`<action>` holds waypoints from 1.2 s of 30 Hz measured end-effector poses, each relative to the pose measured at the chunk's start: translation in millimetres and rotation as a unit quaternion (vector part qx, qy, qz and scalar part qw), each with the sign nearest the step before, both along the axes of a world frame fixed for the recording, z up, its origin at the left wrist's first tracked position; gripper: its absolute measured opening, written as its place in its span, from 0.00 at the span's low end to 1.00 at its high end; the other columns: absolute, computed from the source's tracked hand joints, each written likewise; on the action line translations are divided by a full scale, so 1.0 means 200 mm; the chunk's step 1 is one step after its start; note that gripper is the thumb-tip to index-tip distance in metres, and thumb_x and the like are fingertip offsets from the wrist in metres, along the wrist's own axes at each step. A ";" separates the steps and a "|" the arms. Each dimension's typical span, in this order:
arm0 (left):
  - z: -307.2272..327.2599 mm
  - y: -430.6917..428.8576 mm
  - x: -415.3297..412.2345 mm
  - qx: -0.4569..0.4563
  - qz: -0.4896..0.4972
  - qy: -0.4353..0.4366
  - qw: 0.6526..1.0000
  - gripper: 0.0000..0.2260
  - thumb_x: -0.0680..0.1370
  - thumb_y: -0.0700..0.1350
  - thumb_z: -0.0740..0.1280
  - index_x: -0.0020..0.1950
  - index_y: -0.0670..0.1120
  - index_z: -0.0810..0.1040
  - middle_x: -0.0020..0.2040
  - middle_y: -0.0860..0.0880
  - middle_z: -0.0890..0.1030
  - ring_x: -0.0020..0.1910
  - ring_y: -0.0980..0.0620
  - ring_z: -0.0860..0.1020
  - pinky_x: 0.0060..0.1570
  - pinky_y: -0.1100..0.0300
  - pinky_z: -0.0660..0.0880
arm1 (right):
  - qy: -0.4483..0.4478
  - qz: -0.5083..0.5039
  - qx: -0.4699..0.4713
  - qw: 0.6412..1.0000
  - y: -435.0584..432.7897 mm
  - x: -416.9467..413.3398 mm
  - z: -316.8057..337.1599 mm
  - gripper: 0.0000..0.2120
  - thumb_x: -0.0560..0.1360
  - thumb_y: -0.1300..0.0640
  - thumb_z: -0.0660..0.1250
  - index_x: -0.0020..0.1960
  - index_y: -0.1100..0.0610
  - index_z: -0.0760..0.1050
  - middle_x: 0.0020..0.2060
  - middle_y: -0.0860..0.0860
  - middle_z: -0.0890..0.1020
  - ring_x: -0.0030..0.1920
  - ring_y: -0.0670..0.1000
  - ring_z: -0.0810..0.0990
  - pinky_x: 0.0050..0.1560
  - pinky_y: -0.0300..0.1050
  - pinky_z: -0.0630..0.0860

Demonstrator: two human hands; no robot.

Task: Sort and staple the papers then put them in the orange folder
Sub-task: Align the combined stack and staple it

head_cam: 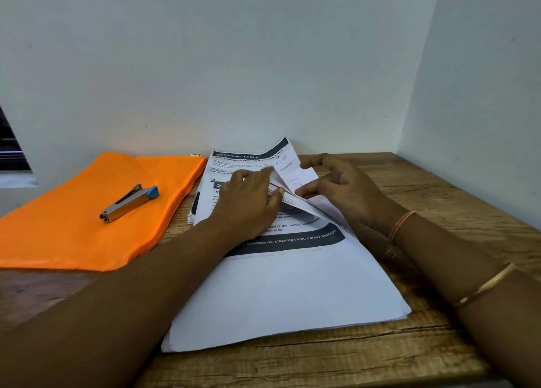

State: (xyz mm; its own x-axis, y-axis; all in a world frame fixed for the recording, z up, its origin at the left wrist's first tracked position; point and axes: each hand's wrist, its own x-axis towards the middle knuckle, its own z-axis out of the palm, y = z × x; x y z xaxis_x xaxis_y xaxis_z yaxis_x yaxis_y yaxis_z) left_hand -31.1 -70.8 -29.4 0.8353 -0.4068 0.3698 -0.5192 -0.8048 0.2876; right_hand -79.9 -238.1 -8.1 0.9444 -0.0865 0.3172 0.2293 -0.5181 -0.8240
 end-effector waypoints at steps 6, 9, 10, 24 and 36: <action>0.01 0.00 0.00 0.015 -0.004 -0.017 1.000 0.19 0.81 0.54 0.52 0.73 0.61 0.61 0.76 0.48 0.56 0.75 0.47 0.49 0.71 0.47 0.51 | 0.021 0.016 -0.009 1.000 0.00 -0.02 0.02 0.14 0.73 0.66 0.65 0.56 0.53 0.76 0.43 0.51 0.86 0.46 0.41 0.83 0.66 0.49 0.71; 0.01 0.00 0.00 0.020 -0.005 0.001 1.000 0.17 0.81 0.55 0.51 0.69 0.61 0.69 0.77 0.49 0.53 0.76 0.49 0.46 0.72 0.48 0.48 | -0.022 -0.020 -0.002 1.000 -0.02 0.00 0.02 0.16 0.73 0.71 0.59 0.54 0.55 0.76 0.42 0.52 0.85 0.46 0.44 0.83 0.59 0.50 0.76; 0.01 0.00 0.00 0.015 -0.005 0.002 1.000 0.17 0.81 0.55 0.51 0.68 0.61 0.70 0.77 0.49 0.53 0.76 0.49 0.45 0.72 0.48 0.47 | -0.045 -0.044 0.000 0.998 -0.03 0.01 0.02 0.17 0.73 0.71 0.57 0.53 0.55 0.75 0.43 0.52 0.85 0.44 0.43 0.82 0.55 0.45 0.78; 0.01 0.00 0.00 0.011 0.000 0.005 1.000 0.17 0.82 0.54 0.51 0.67 0.57 0.71 0.76 0.49 0.58 0.76 0.49 0.47 0.71 0.48 0.48 | 0.008 -0.125 -0.050 0.991 -0.08 0.04 0.02 0.12 0.72 0.66 0.65 0.54 0.57 0.74 0.46 0.57 0.83 0.33 0.49 0.74 0.33 0.41 0.67; 0.01 0.00 0.00 0.017 0.000 0.003 1.000 0.17 0.82 0.54 0.51 0.68 0.56 0.70 0.76 0.49 0.58 0.75 0.49 0.47 0.71 0.47 0.49 | -0.004 -0.128 0.011 0.992 -0.08 0.06 0.01 0.11 0.71 0.68 0.60 0.46 0.53 0.74 0.43 0.52 0.84 0.49 0.53 0.82 0.52 0.49 0.77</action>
State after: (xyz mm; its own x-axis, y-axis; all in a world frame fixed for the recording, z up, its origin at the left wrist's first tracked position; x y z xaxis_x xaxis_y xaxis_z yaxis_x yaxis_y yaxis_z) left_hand -30.4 -69.9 -28.1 0.8380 -0.4187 0.3500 -0.5170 -0.8144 0.2635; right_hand -67.3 -254.3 -6.6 0.8881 -0.3292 0.3209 0.1003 -0.5425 -0.8340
